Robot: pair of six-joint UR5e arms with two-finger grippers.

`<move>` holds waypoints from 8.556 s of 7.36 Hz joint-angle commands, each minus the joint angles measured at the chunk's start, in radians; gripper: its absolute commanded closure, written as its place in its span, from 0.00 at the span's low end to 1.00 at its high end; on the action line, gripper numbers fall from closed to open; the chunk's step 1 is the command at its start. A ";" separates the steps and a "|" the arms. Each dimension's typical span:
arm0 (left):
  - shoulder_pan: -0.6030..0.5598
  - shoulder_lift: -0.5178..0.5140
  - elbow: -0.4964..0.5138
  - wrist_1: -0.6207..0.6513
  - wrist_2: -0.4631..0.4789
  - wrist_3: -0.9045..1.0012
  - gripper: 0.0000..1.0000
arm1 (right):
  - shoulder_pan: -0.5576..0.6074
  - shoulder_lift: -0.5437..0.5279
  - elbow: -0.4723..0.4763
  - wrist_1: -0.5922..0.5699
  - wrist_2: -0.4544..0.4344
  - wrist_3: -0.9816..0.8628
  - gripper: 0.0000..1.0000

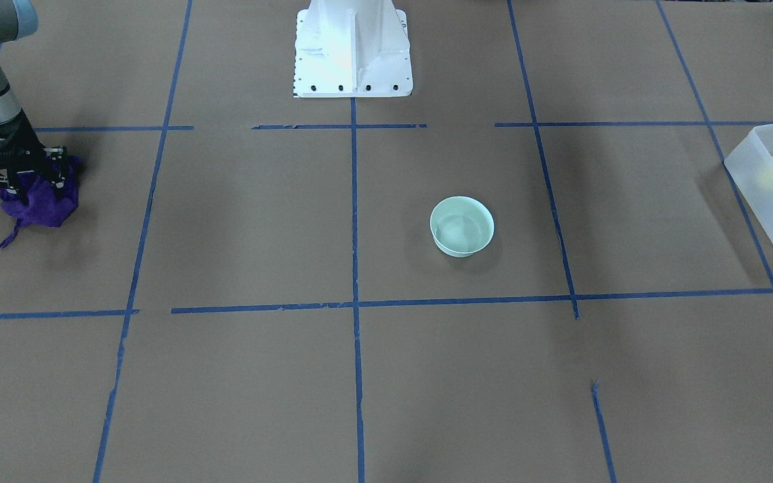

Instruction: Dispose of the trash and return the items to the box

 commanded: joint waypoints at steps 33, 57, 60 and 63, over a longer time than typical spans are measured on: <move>0.965 -0.350 -0.077 0.090 0.793 -1.700 1.00 | 0.979 0.180 -0.332 -0.323 0.656 -1.000 0.00; -0.178 0.230 0.451 -0.439 0.201 0.304 0.29 | 0.980 0.166 -0.333 -0.282 0.656 -1.000 0.00; -0.176 0.226 0.341 -0.442 0.197 0.171 0.00 | 0.979 0.176 -0.330 -0.288 0.658 -0.995 0.00; -0.128 0.204 0.066 -0.247 0.171 -0.216 0.00 | 0.977 0.180 -0.312 -0.283 0.686 -0.777 0.01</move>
